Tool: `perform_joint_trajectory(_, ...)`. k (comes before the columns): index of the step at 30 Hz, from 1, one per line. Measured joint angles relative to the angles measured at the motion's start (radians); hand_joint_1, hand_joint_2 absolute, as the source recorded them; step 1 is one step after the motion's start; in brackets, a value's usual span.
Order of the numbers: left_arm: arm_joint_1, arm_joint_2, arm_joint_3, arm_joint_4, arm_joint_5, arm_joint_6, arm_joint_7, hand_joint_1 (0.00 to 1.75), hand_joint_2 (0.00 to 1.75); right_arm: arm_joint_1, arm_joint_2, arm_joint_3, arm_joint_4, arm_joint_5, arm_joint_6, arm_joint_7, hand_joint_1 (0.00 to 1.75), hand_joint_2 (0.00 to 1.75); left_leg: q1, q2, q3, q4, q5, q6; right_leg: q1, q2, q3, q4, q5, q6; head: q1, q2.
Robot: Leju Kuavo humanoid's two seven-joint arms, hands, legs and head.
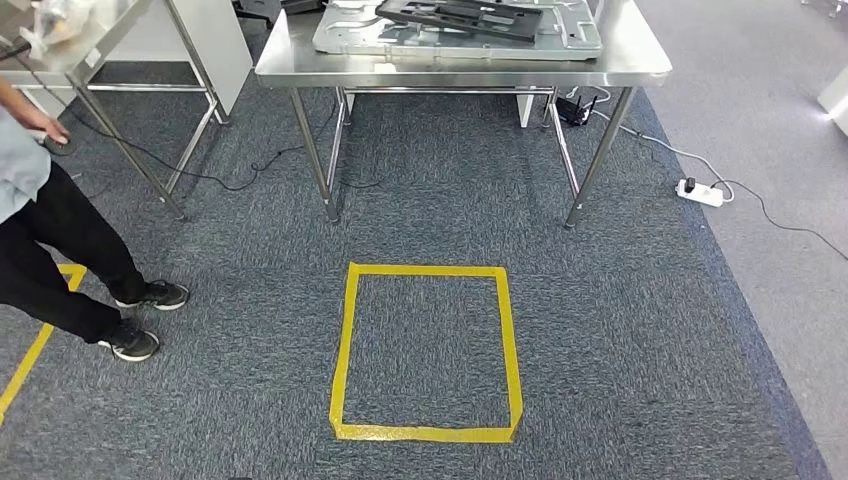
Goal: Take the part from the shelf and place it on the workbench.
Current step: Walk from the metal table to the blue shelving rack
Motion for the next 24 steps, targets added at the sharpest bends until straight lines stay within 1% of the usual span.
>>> perform_joint_trajectory(2, -0.001, 0.000, 0.000, 0.000, 0.000, 0.001, 0.000, 0.00, 0.00, 0.002, 0.000, 0.002, 0.001, 0.006, 0.000, 0.005, 0.00, 0.00, 0.001, 0.006, 0.001, 0.001, 0.001, -0.009, 0.001, 0.009, -0.005, -0.001, 0.004, -0.013, 0.000, 0.000)
perform_joint_trajectory(3, -0.001, 0.000, 0.000, 0.000, 0.000, 0.001, 0.000, 0.00, 0.00, 0.002, 0.001, 0.003, 0.002, 0.008, 0.000, 0.008, 0.00, 0.00, 0.003, 0.004, 0.000, 0.004, -0.004, -0.014, 0.000, 0.013, -0.006, -0.002, 0.007, -0.019, 0.000, 0.000)
perform_joint_trajectory(4, -0.001, 0.000, 0.000, 0.000, 0.000, 0.001, 0.000, 0.00, 0.00, 0.003, 0.001, 0.004, 0.002, 0.009, 0.000, 0.009, 0.00, 0.00, 0.004, -0.004, -0.007, 0.020, -0.019, -0.018, -0.002, 0.016, -0.008, -0.004, 0.010, -0.025, 0.000, 0.000)
perform_joint_trajectory(5, -0.001, 0.000, 0.001, 0.000, 0.000, 0.001, 0.000, 0.00, 0.00, 0.002, 0.002, 0.006, 0.002, 0.010, 0.000, 0.011, 0.00, 0.00, 0.006, -0.014, -0.023, 0.057, -0.045, -0.023, -0.004, 0.020, -0.009, -0.006, 0.013, -0.031, 0.000, 0.000)
perform_joint_trajectory(6, 0.000, 0.000, 0.001, 0.000, 0.000, 0.001, 0.000, 0.00, 0.00, 0.002, 0.003, 0.007, 0.002, 0.011, 0.001, 0.011, 0.00, 0.00, 0.007, -0.026, -0.047, 0.111, -0.079, -0.027, -0.005, 0.024, -0.012, -0.007, 0.015, -0.034, 0.000, 0.000)
perform_joint_trajectory(7, 0.001, 0.000, 0.002, 0.000, 0.000, 0.001, 0.000, 0.00, 0.00, 0.002, 0.004, 0.008, 0.002, 0.012, 0.001, 0.012, 0.00, 0.00, 0.008, -0.033, -0.079, 0.182, -0.115, -0.030, -0.004, 0.029, -0.015, -0.007, 0.017, -0.037, 0.000, 0.000)
perform_joint_trajectory(8, 0.002, 0.000, 0.002, 0.000, 0.000, 0.001, 0.000, 0.00, 0.00, 0.003, 0.004, 0.009, 0.002, 0.014, 0.002, 0.013, 0.00, 0.00, 0.008, -0.037, -0.108, 0.247, -0.141, -0.030, -0.002, 0.034, -0.018, -0.006, 0.018, -0.038, 0.000, 0.000)
perform_joint_trajectory(9, 0.003, 0.000, 0.002, 0.000, 0.000, 0.001, 0.000, 0.00, 0.00, 0.004, 0.005, 0.010, 0.002, 0.016, 0.003, 0.014, 0.00, 0.00, 0.008, -0.039, -0.126, 0.285, -0.149, -0.029, -0.001, 0.040, -0.020, -0.006, 0.019, -0.039, 0.000, 0.000)
perform_joint_trajectory(10, 0.004, 0.000, 0.003, 0.000, 0.000, 0.001, 0.000, 0.00, 0.00, 0.005, 0.006, 0.011, 0.002, 0.018, 0.003, 0.015, 0.00, 0.00, 0.007, -0.040, -0.127, 0.287, -0.136, -0.024, 0.002, 0.047, -0.020, -0.005, 0.020, -0.039, 0.000, 0.000)
perform_joint_trajectory(11, 0.004, 0.000, 0.003, 0.000, 0.000, 0.001, 0.000, 0.00, 0.00, 0.005, 0.006, 0.012, 0.003, 0.020, 0.003, 0.017, 0.00, 0.00, 0.006, -0.043, -0.108, 0.249, -0.107, -0.018, 0.004, 0.055, -0.019, -0.005, 0.020, -0.039, 0.000, 0.000)
perform_joint_trajectory(12, 0.004, 0.000, 0.003, 0.000, 0.000, 0.001, 0.000, 0.00, 0.00, 0.005, 0.007, 0.013, 0.003, 0.022, 0.003, 0.018, 0.00, 0.00, 0.003, -0.054, -0.073, 0.177, -0.066, -0.008, 0.006, 0.062, -0.018, -0.005, 0.020, -0.038, 0.000, 0.000)
perform_joint_trajectory(13, 0.005, 0.001, 0.004, 0.000, 0.000, 0.001, 0.000, 0.00, 0.00, 0.005, 0.009, 0.014, 0.004, 0.022, 0.004, 0.018, 0.00, 0.00, 0.001, -0.069, -0.039, 0.105, -0.036, 0.003, 0.007, 0.068, -0.017, -0.005, 0.021, -0.037, 0.000, 0.000)
perform_joint_trajectory(14, 0.005, 0.002, 0.005, 0.000, 0.000, 0.002, 0.000, 0.00, 0.00, 0.004, 0.011, 0.014, 0.004, 0.023, 0.004, 0.019, 0.00, 0.00, -0.001, -0.082, -0.013, 0.048, -0.016, 0.011, 0.008, 0.075, -0.018, -0.004, 0.023, -0.034, 0.000, 0.000)
perform_joint_trajectory(15, 0.005, 0.003, 0.005, 0.000, 0.000, 0.002, 0.000, 0.00, 0.00, 0.003, 0.013, 0.015, 0.005, 0.023, 0.005, 0.020, 0.00, 0.00, -0.004, -0.093, 0.003, 0.011, -0.007, 0.016, 0.006, 0.081, -0.021, -0.004, 0.025, -0.030, 0.000, 0.000)
perform_joint_trajectory(16, 0.004, 0.004, 0.006, 0.000, 0.000, 0.002, 0.000, 0.00, 0.00, 0.003, 0.014, 0.015, 0.005, 0.023, 0.007, 0.021, 0.00, 0.00, -0.005, -0.095, 0.005, 0.002, -0.009, 0.018, 0.004, 0.086, -0.024, -0.005, 0.028, -0.024, 0.000, 0.000)
perform_joint_trajectory(17, 0.004, 0.004, 0.006, 0.000, 0.000, 0.002, 0.000, 0.00, 0.00, 0.004, 0.015, 0.016, 0.006, 0.024, 0.008, 0.021, 0.00, 0.00, -0.008, -0.091, 0.005, -0.004, -0.005, 0.019, 0.002, 0.093, -0.027, -0.007, 0.032, -0.018, 0.000, 0.000)
perform_joint_trajectory(18, 0.004, 0.003, 0.006, 0.000, 0.000, 0.002, 0.000, 0.00, 0.00, 0.005, 0.015, 0.016, 0.006, 0.025, 0.010, 0.023, 0.00, 0.00, -0.005, -0.084, 0.008, -0.011, 0.000, 0.022, 0.001, 0.094, -0.027, -0.006, 0.032, -0.012, 0.000, 0.000)
perform_joint_trajectory(19, 0.004, 0.002, 0.006, 0.000, 0.000, 0.003, 0.000, 0.00, 0.00, 0.006, 0.015, 0.016, 0.007, 0.026, 0.011, 0.023, 0.00, 0.00, -0.002, -0.076, 0.011, -0.020, 0.006, 0.026, 0.003, 0.087, -0.031, 0.004, 0.025, -0.007, 0.000, 0.000)
perform_joint_trajectory(20, 0.004, 0.001, 0.007, 0.000, 0.000, 0.003, 0.000, 0.00, 0.00, 0.007, 0.015, 0.016, 0.007, 0.027, 0.012, 0.024, 0.00, 0.00, 0.001, -0.067, 0.014, -0.029, 0.012, 0.031, 0.005, 0.075, -0.043, 0.029, 0.006, -0.003, 0.000, 0.000)
perform_joint_trajectory(21, 0.005, 0.001, 0.007, 0.000, 0.000, 0.004, 0.001, 0.00, 0.00, 0.006, 0.015, 0.016, 0.008, 0.029, 0.013, 0.026, 0.00, 0.00, 0.003, -0.058, 0.016, -0.037, 0.017, 0.035, 0.006, 0.059, -0.064, 0.075, -0.023, -0.001, 0.001, 0.000)
perform_joint_trajectory(22, 0.005, 0.001, 0.008, 0.000, 0.000, 0.004, 0.001, 0.00, 0.00, 0.006, 0.015, 0.016, 0.008, 0.030, 0.014, 0.027, 0.00, 0.00, 0.001, -0.049, 0.015, -0.038, 0.019, 0.038, 0.006, 0.046, -0.091, 0.132, -0.057, 0.002, 0.001, 0.000)
perform_joint_trajectory(23, 0.006, 0.001, 0.008, 0.000, 0.000, 0.004, 0.002, 0.00, 0.00, 0.006, 0.015, 0.017, 0.009, 0.031, 0.014, 0.028, 0.00, 0.00, 0.000, -0.040, 0.014, -0.038, 0.019, 0.040, 0.004, 0.040, -0.119, 0.192, -0.087, 0.004, 0.001, 0.000)
perform_joint_trajectory(24, 0.006, 0.001, 0.009, 0.000, 0.000, 0.004, 0.003, 0.00, 0.00, 0.006, 0.015, 0.017, 0.009, 0.033, 0.014, 0.029, 0.00, 0.00, -0.001, -0.031, 0.012, -0.037, 0.019, 0.040, 0.002, 0.037, -0.139, 0.236, -0.103, 0.008, 0.001, 0.000)
